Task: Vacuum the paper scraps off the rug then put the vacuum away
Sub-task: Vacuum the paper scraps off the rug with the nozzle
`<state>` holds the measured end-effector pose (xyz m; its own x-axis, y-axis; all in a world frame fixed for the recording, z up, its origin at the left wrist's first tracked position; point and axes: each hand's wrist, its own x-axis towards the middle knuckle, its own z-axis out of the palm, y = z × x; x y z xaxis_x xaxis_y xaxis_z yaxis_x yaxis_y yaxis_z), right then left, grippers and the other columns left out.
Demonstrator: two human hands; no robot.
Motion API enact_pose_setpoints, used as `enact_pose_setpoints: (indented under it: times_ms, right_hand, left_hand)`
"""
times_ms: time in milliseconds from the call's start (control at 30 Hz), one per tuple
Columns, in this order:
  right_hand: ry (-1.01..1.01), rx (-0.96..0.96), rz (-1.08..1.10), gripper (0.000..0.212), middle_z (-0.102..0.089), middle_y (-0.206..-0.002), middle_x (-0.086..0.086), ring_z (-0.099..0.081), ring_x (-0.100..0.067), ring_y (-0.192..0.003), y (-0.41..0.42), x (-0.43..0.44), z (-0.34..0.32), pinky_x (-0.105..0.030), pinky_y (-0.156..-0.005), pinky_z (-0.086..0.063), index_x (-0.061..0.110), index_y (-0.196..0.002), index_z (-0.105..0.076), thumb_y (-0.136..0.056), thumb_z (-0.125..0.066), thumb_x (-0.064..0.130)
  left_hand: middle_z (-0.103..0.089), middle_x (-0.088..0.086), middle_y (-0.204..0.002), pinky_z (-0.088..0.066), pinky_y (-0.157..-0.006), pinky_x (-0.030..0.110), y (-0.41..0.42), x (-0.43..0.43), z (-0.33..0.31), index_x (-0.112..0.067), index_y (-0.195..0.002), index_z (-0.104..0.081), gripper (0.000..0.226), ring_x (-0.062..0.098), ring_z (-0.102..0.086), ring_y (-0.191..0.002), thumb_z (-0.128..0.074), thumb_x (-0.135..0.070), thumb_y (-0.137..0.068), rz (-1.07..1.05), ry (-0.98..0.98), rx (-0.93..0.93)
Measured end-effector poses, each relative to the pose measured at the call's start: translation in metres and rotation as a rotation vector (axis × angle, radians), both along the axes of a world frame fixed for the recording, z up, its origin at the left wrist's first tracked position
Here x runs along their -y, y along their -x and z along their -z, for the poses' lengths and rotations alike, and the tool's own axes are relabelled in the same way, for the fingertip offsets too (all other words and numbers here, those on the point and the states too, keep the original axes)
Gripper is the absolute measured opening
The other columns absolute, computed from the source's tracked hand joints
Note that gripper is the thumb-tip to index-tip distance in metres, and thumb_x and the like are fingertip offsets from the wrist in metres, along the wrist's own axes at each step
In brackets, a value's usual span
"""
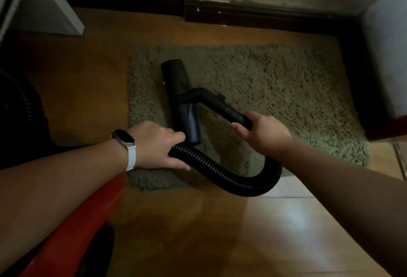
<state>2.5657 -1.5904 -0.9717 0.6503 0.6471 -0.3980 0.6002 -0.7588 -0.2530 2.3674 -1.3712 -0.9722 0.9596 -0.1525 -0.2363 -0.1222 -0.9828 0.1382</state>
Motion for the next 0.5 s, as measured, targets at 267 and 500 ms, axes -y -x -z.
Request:
enact_pose_setpoints:
  times_ms: [267,500]
  right_hand:
    - [0.038,-0.013,-0.151,0.037,-0.062,-0.077,0.002,-0.062,-0.017,-0.063,-0.008,-0.082,-0.008,-0.035,-0.055,-0.054,0.029,-0.106,-0.051,-0.096,-0.044,0.063]
    - [0.091,-0.033,-0.107,0.038,-0.062,-0.081,-0.003,-0.064,-0.021,-0.068,-0.033,-0.116,-0.015,-0.036,-0.06,-0.056,0.026,-0.108,-0.053,-0.098,-0.044,0.061]
  left_hand:
    - [-0.056,-0.013,-0.08,-0.043,-0.052,0.025,0.013,-0.03,-0.001,-0.032,-0.097,-0.045,0.063,0.008,-0.058,-0.066,-0.028,-0.089,-0.075,-0.08,0.015,0.006]
    - [-0.059,-0.013,-0.085,-0.047,-0.056,0.027,0.009,-0.034,0.006,-0.032,-0.098,-0.047,0.066,0.008,-0.059,-0.069,-0.024,-0.089,-0.075,-0.111,0.073,0.05]
